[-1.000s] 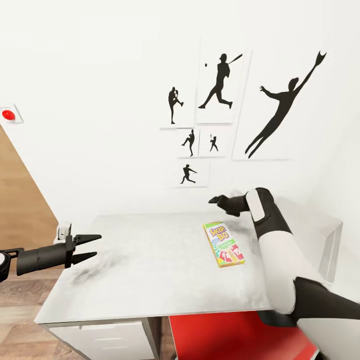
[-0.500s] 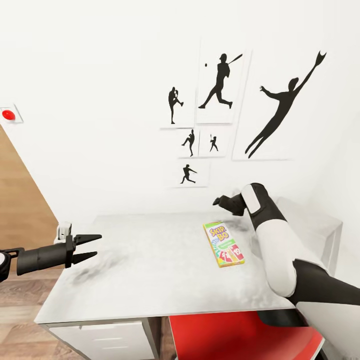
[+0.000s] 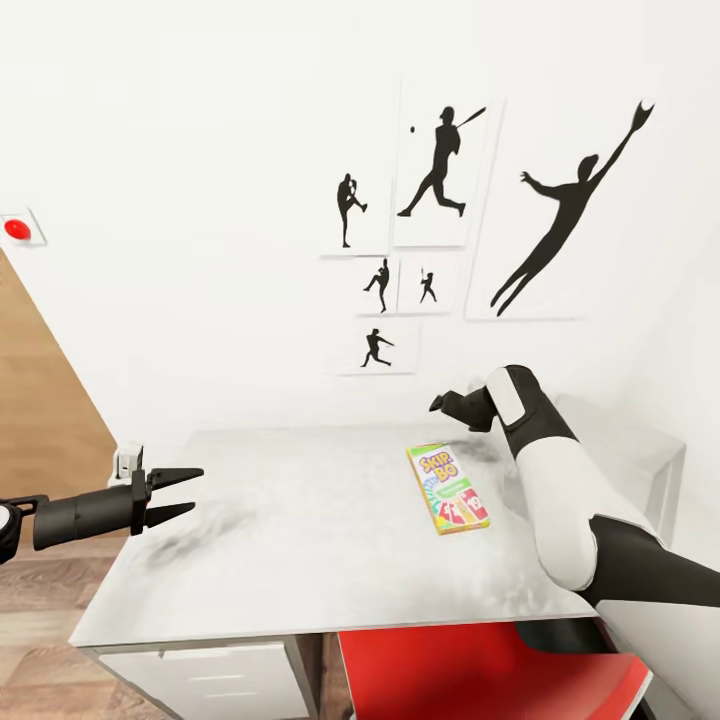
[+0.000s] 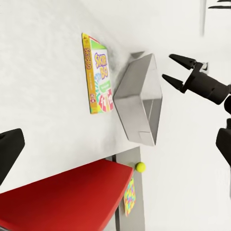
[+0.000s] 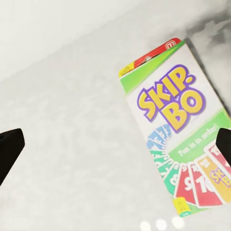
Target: Put all the toys in the child's room - the three board games (two on the bed and one on the table), the two jigsaw puzzles on the table, and the tennis ball on the table - inside the toy box on the table in the child's room.
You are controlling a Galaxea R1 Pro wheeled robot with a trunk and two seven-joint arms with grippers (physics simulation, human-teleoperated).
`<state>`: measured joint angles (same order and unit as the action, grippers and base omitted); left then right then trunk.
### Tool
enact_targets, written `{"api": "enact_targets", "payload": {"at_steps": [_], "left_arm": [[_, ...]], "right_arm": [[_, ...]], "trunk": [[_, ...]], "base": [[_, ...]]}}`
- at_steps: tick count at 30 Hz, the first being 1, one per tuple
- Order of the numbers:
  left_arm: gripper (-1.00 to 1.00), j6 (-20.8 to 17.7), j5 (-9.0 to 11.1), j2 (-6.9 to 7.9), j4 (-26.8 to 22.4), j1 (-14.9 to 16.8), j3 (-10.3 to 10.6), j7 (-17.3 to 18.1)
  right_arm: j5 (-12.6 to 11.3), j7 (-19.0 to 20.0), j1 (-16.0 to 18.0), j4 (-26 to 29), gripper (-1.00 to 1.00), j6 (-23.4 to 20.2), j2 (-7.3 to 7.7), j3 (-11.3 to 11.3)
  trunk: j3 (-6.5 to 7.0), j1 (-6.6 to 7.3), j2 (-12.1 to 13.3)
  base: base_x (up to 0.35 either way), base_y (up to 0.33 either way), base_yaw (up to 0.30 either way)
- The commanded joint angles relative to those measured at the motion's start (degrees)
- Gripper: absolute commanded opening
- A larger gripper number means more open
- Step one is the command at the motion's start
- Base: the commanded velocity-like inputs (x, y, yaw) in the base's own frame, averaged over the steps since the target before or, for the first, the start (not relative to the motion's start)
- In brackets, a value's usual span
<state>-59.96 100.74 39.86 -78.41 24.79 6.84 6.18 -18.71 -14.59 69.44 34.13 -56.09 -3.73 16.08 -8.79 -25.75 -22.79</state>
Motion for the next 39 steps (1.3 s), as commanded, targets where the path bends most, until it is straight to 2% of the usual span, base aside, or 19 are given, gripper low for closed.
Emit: {"api": "enact_targets", "payload": {"at_steps": [1,7,15,24,26,28,32,39], "left_arm": [[1.0,-0.04,-0.46,0.07,0.01,0.08,0.1,0.63],[1.0,-0.04,-0.31,0.36,-0.06,0.04,0.1,2.4],[1.0,-0.04,-0.43,0.57,-0.08,-0.41,0.16,11.48],[1.0,-0.04,-0.53,0.6,-0.56,-2.54,0.14,17.97],[1.0,-0.04,-0.57,0.47,-0.72,-2.71,0.16,18.99],[1.0,-0.04,-0.63,0.39,-0.89,-2.88,0.14,20.3],[1.0,-0.04,-0.75,0.44,-0.97,-2.96,0.12,20.93],[1.0,-0.04,-0.8,0.47,-0.97,-2.99,0.11,21.19]], "right_arm": [[-0.61,-0.62,0.07,0.06,1.0,-0.11,-0.06,0.27],[-0.24,-0.88,0.16,0.06,1.0,0.02,0.05,0.27],[0.16,-1.05,0.35,0.11,1.0,0.23,0.19,0.27],[0.32,-1.18,0.44,1.09,1.0,0.38,0.3,0.16],[0.35,-1.2,0.44,1.16,1.0,0.44,0.66,0.13],[0.36,-1.22,0.44,1.19,1.0,0.45,2.06,0.16],[0.3,-1.17,0.44,1.2,1.0,0.41,3.81,0.17],[0.26,-1.15,0.44,1.21,1.0,0.24,4.84,0.16]], "trunk": [[-0.17,-0.04,-0.13],[-0.57,-0.04,-0.13],[-1.28,-0.04,-0.13],[-2.12,-0.04,-0.13],[-2.3,-0.04,-0.13],[-2.49,-0.04,-0.13],[-2.87,-0.04,-0.13],[-3.53,-0.04,-0.13]], "base": [[0.0,0.0,0.058],[0.0,0.0,0.075],[0.0,0.0,0.038],[0.0,0.0,0.006],[0.0,0.0,0.001],[0.0,0.0,0.0],[0.0,0.0,0.0],[0.0,0.0,0.0]]}}
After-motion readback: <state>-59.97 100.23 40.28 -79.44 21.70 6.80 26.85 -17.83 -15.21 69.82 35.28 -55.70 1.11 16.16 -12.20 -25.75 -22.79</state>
